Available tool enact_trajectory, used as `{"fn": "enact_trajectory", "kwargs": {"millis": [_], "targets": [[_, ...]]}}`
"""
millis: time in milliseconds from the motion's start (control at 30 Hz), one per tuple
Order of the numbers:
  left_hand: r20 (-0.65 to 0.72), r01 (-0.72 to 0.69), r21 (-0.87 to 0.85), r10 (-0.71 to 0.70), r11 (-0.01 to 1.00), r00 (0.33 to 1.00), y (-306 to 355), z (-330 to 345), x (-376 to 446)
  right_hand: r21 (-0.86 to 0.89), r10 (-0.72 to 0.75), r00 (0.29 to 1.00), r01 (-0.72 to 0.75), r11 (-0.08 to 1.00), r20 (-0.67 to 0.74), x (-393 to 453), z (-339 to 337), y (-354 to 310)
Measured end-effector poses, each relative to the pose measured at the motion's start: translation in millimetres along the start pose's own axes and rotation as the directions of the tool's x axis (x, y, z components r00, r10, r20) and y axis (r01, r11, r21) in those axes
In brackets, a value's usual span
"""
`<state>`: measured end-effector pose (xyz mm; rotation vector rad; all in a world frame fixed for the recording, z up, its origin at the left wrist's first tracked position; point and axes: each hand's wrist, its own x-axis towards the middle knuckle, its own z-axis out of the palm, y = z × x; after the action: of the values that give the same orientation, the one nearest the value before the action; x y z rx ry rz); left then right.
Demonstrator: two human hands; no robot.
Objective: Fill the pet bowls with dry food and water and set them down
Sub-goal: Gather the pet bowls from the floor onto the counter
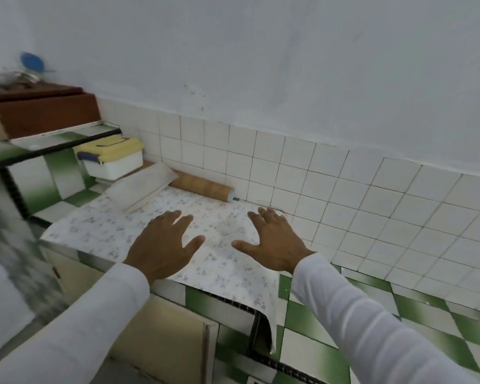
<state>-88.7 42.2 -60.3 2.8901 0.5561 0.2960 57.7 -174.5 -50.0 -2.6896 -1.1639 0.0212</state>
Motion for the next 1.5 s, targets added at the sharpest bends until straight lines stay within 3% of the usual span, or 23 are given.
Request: {"fn": "enact_trajectory", "kwargs": {"millis": [567,1033,1500], "targets": [[-0.03,0.387,-0.004,-0.387,0.922,0.921,-174.4,-29.4,-104.9,0.042,-0.369,0.923,0.367,0.929,0.108,81.0,66.2,-193.6],[-0.092,0.625,-0.007,-0.623,0.78,0.777,-325.2,-59.7,-195.8,0.134,-0.606,0.774,0.591,0.795,0.181,126.6,125.9,-392.2],[-0.118,0.813,-0.01,-0.808,0.583,0.578,-430.3,-47.0,-248.0,0.229,-0.766,0.588,0.734,0.64,0.257,172.6,204.9,-529.5]]}}
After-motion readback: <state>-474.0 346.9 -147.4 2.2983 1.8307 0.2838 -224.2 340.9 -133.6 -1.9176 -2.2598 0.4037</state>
